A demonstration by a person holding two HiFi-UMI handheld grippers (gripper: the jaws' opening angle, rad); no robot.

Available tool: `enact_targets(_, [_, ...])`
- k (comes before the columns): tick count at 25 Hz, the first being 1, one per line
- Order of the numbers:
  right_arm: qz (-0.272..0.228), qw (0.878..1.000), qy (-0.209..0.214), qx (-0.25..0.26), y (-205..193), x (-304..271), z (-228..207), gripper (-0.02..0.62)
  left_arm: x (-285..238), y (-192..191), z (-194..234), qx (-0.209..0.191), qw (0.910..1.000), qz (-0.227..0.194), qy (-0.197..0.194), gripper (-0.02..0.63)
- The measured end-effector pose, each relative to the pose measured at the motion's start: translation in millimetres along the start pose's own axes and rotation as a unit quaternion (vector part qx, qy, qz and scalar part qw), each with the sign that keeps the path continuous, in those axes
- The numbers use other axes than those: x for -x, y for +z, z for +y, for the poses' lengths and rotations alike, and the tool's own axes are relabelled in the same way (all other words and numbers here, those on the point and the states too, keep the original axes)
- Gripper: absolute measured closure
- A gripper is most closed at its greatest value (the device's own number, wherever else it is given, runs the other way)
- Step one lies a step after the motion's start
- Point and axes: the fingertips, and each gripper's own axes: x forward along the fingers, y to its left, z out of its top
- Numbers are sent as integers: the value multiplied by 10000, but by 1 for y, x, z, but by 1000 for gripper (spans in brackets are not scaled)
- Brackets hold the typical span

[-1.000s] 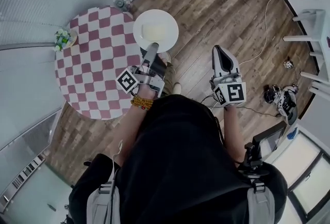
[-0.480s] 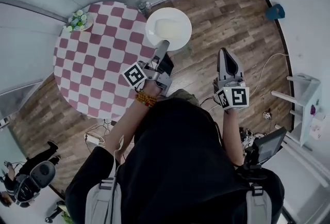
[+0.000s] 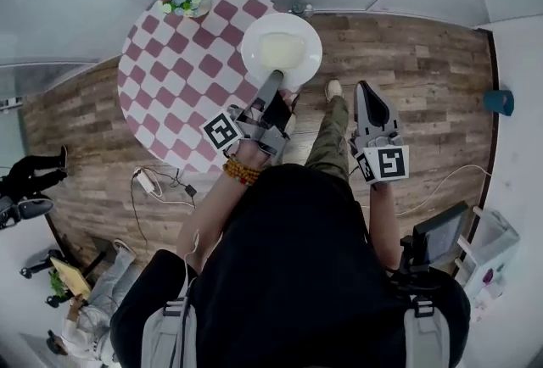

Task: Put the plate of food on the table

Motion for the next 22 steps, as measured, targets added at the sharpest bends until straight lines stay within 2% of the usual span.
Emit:
enact_targets(5, [120,9944,1044,-76,-4,-64,-14,583,-9,18,-9,-372,9957,-834,182,584])
enact_targets(10, [130,9830,1831,-20,12,-125,-25,583,-18,26,-10,-413,9830,-1759,327,584])
enact_targets(15, [100,9678,2516,49,22,-157,-18,583,-22,30,-7,-485,9714,-2293,387,584])
enact_targets(18, [122,9554,2945,188,25,-170,-8,583,-17,36,-10,-587,9607,-2688,360,584])
enact_targets(22, [233,9343,3544,312,26,-187,13,583,3,40,-16,-618,9362,-3449,277,584])
